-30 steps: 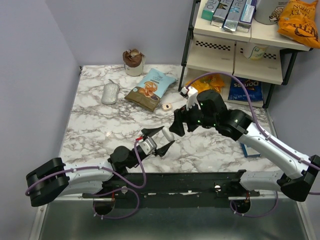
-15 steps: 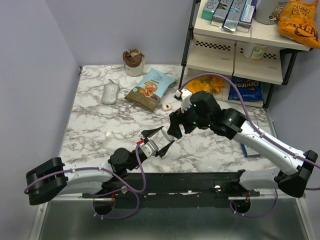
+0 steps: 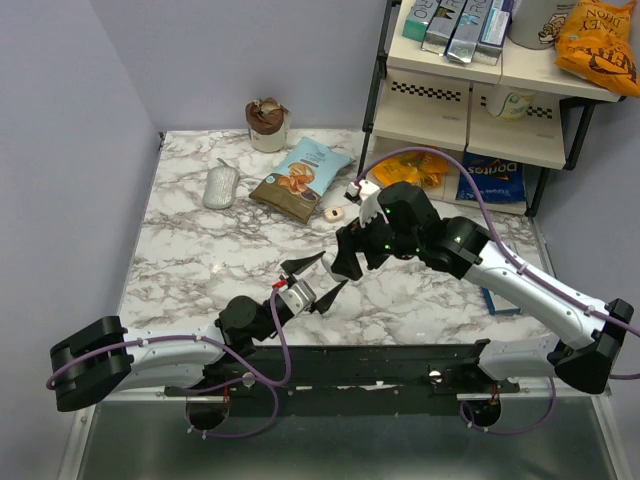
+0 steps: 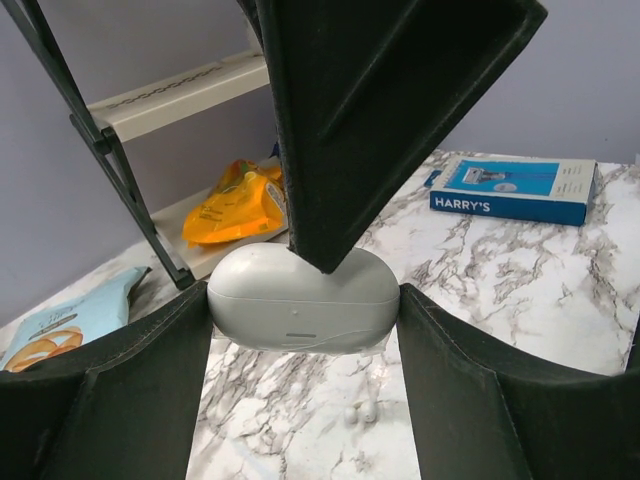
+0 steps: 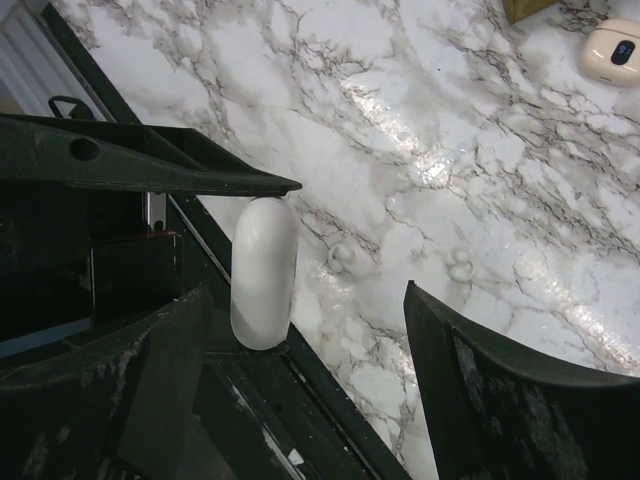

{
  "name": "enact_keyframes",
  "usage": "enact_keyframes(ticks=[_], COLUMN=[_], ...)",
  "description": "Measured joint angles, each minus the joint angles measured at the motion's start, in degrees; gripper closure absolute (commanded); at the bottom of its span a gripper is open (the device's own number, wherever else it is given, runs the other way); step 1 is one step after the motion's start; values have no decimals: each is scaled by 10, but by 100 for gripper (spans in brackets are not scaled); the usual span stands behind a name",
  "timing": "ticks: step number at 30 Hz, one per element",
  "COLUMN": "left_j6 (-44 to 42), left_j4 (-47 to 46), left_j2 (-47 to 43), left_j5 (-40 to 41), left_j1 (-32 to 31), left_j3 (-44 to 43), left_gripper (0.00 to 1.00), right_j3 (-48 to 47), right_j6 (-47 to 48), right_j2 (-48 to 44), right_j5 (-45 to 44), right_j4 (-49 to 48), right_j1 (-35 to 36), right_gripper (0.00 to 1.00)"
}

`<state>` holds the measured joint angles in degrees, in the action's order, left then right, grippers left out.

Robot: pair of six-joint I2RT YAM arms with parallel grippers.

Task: Insert the wireless bluetooth earbuds into the charging case
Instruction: Open the charging case.

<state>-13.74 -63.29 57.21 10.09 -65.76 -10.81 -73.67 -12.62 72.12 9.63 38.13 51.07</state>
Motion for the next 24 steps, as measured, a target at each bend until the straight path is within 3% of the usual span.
enact_keyframes(ticks=[24], left_j6=[-17], left_j4=[26], left_j2=[-38], left_j5=[32], left_j1=[-30], left_j3=[0], left_gripper=[100], right_j3=[9], right_j6=[-37], right_j2=[3], right_j5=[-18], right_j4=[2], right_j1=[4], right_gripper=[14])
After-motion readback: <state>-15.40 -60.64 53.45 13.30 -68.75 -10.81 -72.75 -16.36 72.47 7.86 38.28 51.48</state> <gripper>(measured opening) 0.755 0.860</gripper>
